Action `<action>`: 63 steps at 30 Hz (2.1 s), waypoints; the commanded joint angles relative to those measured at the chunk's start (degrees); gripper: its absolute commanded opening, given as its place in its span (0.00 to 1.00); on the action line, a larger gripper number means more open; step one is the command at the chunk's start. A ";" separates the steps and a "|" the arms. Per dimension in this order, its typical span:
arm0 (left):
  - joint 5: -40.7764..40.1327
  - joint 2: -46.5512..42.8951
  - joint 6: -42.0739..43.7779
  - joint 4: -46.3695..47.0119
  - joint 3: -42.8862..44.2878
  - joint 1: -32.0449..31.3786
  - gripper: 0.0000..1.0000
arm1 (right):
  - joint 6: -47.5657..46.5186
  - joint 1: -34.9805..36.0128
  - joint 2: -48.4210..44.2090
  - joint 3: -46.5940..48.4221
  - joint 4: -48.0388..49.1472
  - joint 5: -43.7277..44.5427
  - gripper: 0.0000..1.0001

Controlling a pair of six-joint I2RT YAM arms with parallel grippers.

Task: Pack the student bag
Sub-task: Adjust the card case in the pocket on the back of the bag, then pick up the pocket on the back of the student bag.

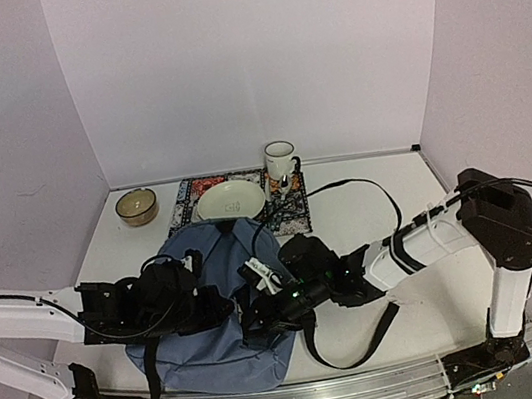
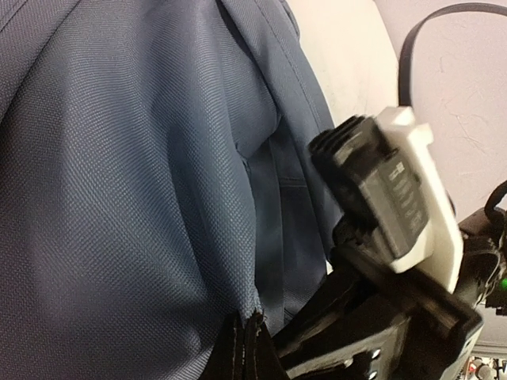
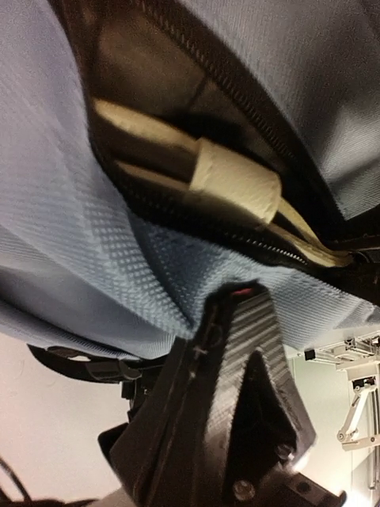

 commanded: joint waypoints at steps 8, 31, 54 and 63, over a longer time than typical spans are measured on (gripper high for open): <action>-2.52 -5.06 1.91 9.31 3.23 -0.82 0.00 | -6.05 2.62 -2.30 1.35 3.64 2.70 0.27; -2.77 -7.54 1.25 5.76 -2.62 -0.79 0.00 | -16.30 1.42 -6.49 1.89 -8.42 -0.49 0.37; -0.62 -6.93 -0.13 7.46 -6.33 -0.80 0.00 | -17.50 1.57 -6.62 1.52 -3.91 -2.11 0.17; -0.42 -5.76 0.16 6.26 -5.83 -0.79 0.00 | -17.35 1.60 -8.37 1.67 -3.90 -1.84 0.18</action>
